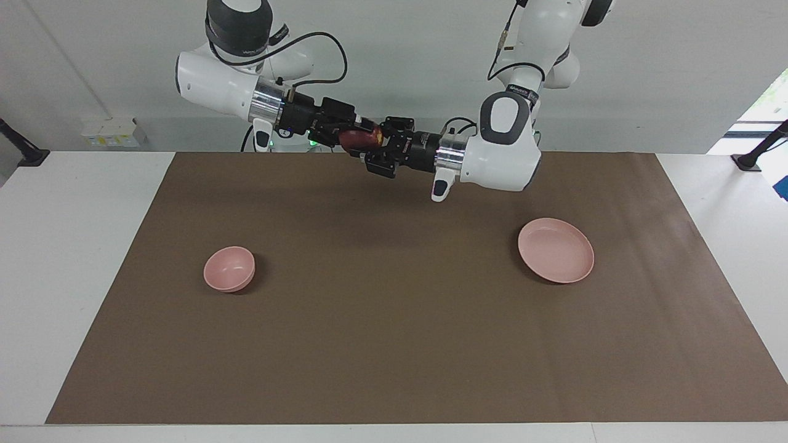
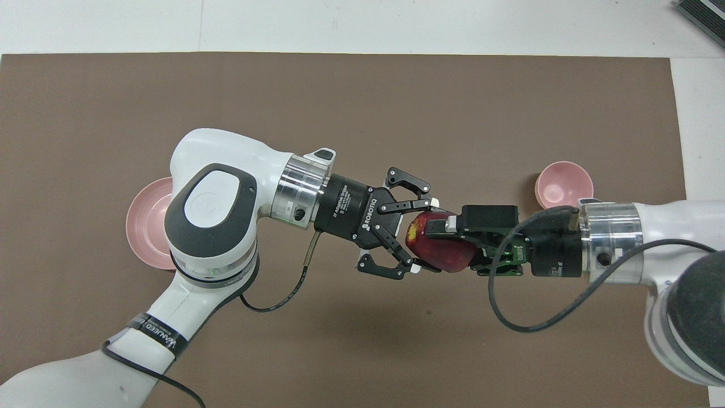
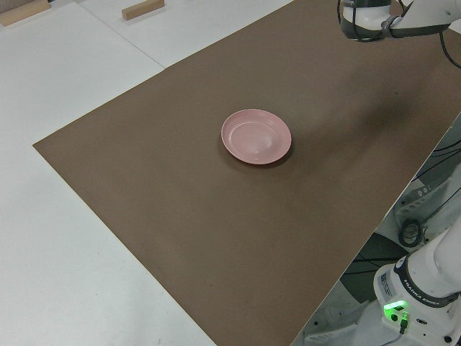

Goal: Move apple from plate to bowl
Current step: 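Close the right gripper on the apple held by the left gripper, then open the left gripper while the right gripper pulls the apple away, then lower the apple into the small cup while the left gripper withdraws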

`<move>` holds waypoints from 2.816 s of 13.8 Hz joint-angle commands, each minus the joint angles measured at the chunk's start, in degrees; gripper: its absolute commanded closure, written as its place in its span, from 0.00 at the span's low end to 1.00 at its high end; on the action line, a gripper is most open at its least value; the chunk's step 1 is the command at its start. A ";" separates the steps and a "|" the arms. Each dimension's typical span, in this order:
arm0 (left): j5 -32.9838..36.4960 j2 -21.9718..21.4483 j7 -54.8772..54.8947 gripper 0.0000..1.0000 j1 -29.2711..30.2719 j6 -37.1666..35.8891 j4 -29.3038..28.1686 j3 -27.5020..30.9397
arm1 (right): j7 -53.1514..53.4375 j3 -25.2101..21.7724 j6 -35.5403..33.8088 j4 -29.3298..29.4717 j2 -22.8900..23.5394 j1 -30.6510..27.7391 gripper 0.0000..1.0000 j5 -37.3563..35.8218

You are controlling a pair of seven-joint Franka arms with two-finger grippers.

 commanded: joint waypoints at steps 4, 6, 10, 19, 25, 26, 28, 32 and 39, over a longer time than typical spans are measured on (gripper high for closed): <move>-0.61 -1.60 -0.88 1.00 -1.15 -1.85 -2.07 0.19 | 2.31 0.51 -0.93 0.12 -0.48 -0.77 1.00 -4.02; 0.35 -1.51 -0.88 0.61 -1.07 -2.20 -1.72 0.37 | 2.05 0.08 -2.24 0.29 -0.13 -1.12 1.00 -6.39; 6.84 -1.07 -0.01 0.00 -0.37 -2.12 -1.19 0.46 | 0.38 0.07 -5.67 1.69 0.92 -5.50 1.00 -10.26; 32.76 0.33 7.26 0.00 2.36 -3.34 1.00 0.90 | -10.05 -0.10 -4.89 5.48 7.06 -11.57 1.00 -42.33; 59.29 0.42 24.32 0.00 4.37 -4.22 1.45 0.90 | -13.16 -0.01 5.46 8.55 15.06 -11.05 1.00 -65.35; 63.25 0.42 27.04 0.00 4.91 -5.79 1.71 0.90 | -13.07 -0.01 7.75 8.56 16.29 -10.53 1.00 -69.12; 68.88 -0.02 38.08 0.00 7.44 -10.18 2.59 0.98 | -12.63 -0.01 10.57 9.78 19.36 -9.65 1.00 -80.09; 78.37 -1.34 53.31 0.00 12.37 -13.53 2.68 0.98 | -11.75 -0.01 14.62 11.18 22.98 -9.74 1.00 -91.11; 84.29 -2.83 59.85 0.00 17.56 -17.32 7.33 1.07 | -5.97 0.25 16.29 13.04 27.37 -9.21 1.00 -94.38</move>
